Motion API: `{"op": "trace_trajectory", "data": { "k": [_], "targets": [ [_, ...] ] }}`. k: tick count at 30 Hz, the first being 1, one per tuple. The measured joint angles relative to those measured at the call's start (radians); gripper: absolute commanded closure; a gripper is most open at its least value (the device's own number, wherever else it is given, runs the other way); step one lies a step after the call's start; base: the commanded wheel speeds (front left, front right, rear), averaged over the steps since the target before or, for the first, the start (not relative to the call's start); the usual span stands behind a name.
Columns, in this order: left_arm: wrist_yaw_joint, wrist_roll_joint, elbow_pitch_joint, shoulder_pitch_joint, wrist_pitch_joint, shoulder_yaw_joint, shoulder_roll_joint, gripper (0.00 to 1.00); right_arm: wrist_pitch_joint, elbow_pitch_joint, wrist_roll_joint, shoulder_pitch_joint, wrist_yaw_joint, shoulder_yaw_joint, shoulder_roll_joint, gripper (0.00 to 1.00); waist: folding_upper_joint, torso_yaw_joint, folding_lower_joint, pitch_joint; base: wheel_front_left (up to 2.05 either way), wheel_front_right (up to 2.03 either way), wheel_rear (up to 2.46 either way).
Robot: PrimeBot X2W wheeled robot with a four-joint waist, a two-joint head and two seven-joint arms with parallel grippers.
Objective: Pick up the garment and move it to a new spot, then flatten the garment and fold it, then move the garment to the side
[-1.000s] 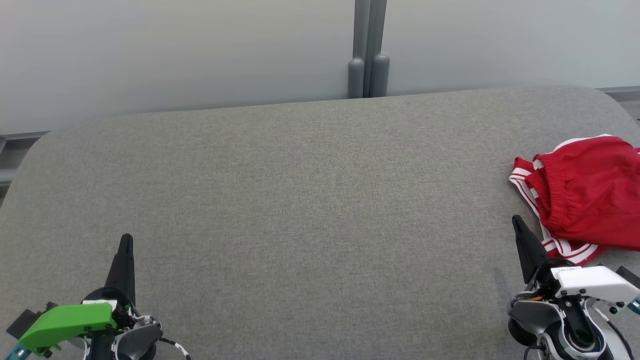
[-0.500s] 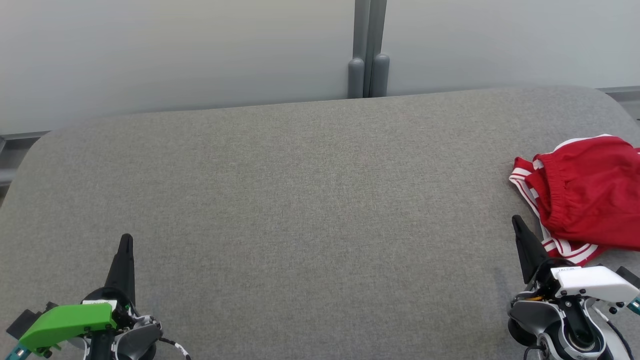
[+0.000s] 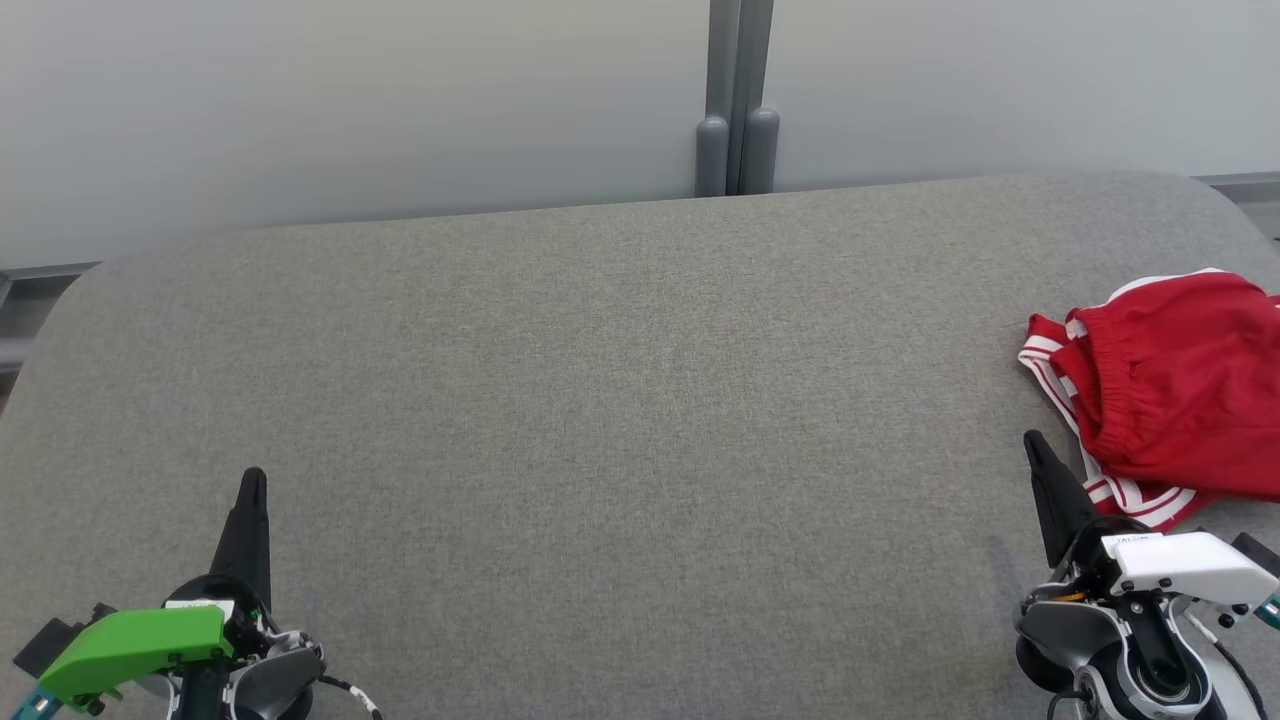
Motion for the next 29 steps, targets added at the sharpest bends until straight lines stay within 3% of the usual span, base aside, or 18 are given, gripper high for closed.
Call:
{"op": "trace_trajectory", "data": {
  "k": [29],
  "targets": [
    [0.0, 0.0, 0.0, 0.0, 0.0, 0.001, -0.001, 1.0, 0.003, 0.0, -0.001, 0.0, 0.0, -0.002, 0.001, 1.0, 0.0, 0.0, 0.0, 0.0, 0.0, 0.0, 0.0]
  ]
}}
